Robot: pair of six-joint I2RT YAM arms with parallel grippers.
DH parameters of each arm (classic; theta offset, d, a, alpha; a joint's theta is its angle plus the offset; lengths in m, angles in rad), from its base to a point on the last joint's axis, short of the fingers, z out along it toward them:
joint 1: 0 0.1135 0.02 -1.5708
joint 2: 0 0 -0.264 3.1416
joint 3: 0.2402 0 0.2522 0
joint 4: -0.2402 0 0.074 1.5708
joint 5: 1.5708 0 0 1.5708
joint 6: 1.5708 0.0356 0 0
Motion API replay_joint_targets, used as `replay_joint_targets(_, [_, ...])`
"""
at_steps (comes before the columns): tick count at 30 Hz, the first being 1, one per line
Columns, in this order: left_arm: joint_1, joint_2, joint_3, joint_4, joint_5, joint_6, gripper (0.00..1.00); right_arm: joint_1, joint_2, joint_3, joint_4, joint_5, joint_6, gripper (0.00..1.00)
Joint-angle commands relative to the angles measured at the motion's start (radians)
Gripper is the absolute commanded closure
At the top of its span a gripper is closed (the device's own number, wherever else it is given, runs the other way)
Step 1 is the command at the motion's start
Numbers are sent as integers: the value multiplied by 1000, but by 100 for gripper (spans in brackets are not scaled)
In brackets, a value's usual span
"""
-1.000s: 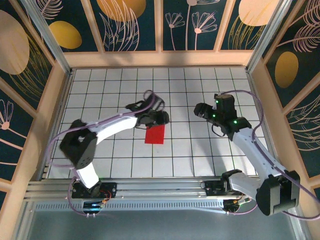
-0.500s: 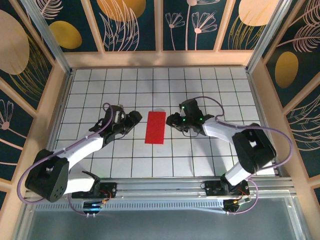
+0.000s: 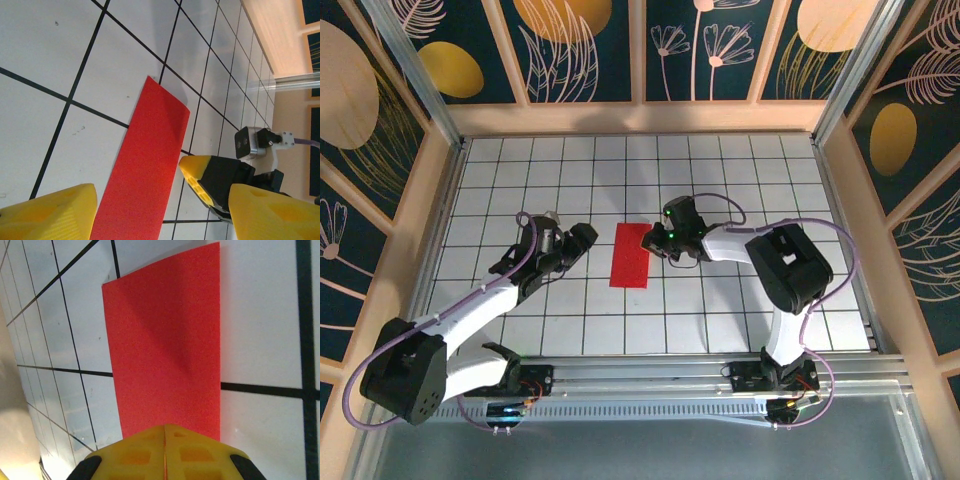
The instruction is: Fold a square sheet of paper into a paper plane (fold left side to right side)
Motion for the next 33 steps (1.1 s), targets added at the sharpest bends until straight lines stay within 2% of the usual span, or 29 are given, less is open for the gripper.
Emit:
replay_joint_targets(1, [6,5,5,-37,-11,24,30,13,27,32,-19,-2,-11,91])
replay_joint_targets(6, [6,44,30,-58,15,49,29,17,20,10,-35,20,-23,91])
replay_joint_targets(11, [6,106,50,-57,71,89,30,18,43,-24,-9,-10,-35,94])
replay_joint_targets(21, [5,336,117,-3,348,176,44,11,73,-28,-55,-53,-222,99])
replay_joint_targets(28, [3,467,215,-64,364,255,50,4,71,-33,-73,-63,-285,100])
replay_joint_targets(33, [3,518,233,-37,379,251,55,6,69,-35,-68,-68,-280,100])
